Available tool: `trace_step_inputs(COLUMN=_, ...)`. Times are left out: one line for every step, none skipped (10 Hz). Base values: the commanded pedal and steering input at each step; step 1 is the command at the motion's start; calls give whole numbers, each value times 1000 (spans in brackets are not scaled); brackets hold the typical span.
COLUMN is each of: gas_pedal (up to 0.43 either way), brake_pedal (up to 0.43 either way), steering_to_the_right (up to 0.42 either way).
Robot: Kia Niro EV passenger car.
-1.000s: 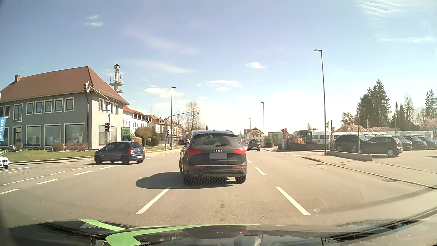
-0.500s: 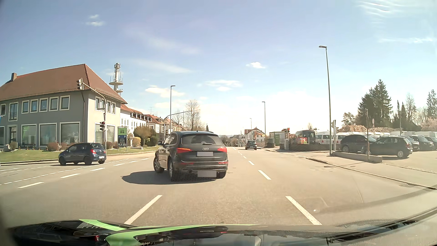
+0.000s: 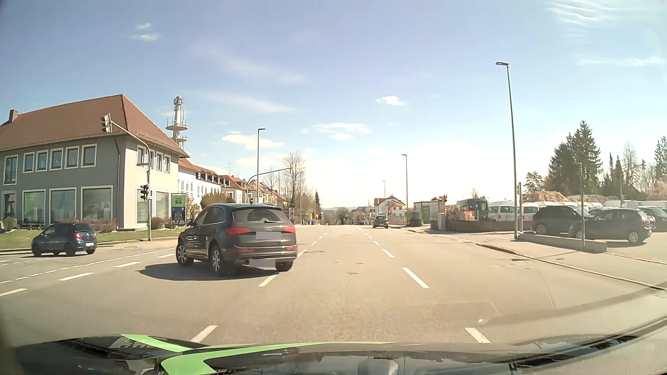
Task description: Follow the waypoints while adhering to traffic rules and regulations
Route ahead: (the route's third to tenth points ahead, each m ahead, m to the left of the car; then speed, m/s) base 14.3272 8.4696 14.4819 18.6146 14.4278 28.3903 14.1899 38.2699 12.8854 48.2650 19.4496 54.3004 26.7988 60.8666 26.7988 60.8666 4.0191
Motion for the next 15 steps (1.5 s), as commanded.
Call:
trace_step_inputs(gas_pedal=287, brake_pedal=0, steering_to_the_right=-1)
trace_step_inputs(gas_pedal=268, brake_pedal=0, steering_to_the_right=-1)
trace_step_inputs(gas_pedal=240, brake_pedal=0, steering_to_the_right=-1)
trace_step_inputs(gas_pedal=220, brake_pedal=0, steering_to_the_right=-2)
trace_step_inputs(gas_pedal=209, brake_pedal=0, steering_to_the_right=-1)
trace_step_inputs(gas_pedal=209, brake_pedal=0, steering_to_the_right=-4)
trace_step_inputs(gas_pedal=197, brake_pedal=0, steering_to_the_right=-7)
trace_step_inputs(gas_pedal=177, brake_pedal=0, steering_to_the_right=-19)
trace_step_inputs(gas_pedal=157, brake_pedal=0, steering_to_the_right=-42)
trace_step_inputs(gas_pedal=110, brake_pedal=0, steering_to_the_right=-66)
trace_step_inputs(gas_pedal=79, brake_pedal=0, steering_to_the_right=-95)
trace_step_inputs(gas_pedal=79, brake_pedal=0, steering_to_the_right=-123)
trace_step_inputs(gas_pedal=79, brake_pedal=0, steering_to_the_right=-154)
trace_step_inputs(gas_pedal=79, brake_pedal=0, steering_to_the_right=-187)
trace_step_inputs(gas_pedal=79, brake_pedal=0, steering_to_the_right=-212)
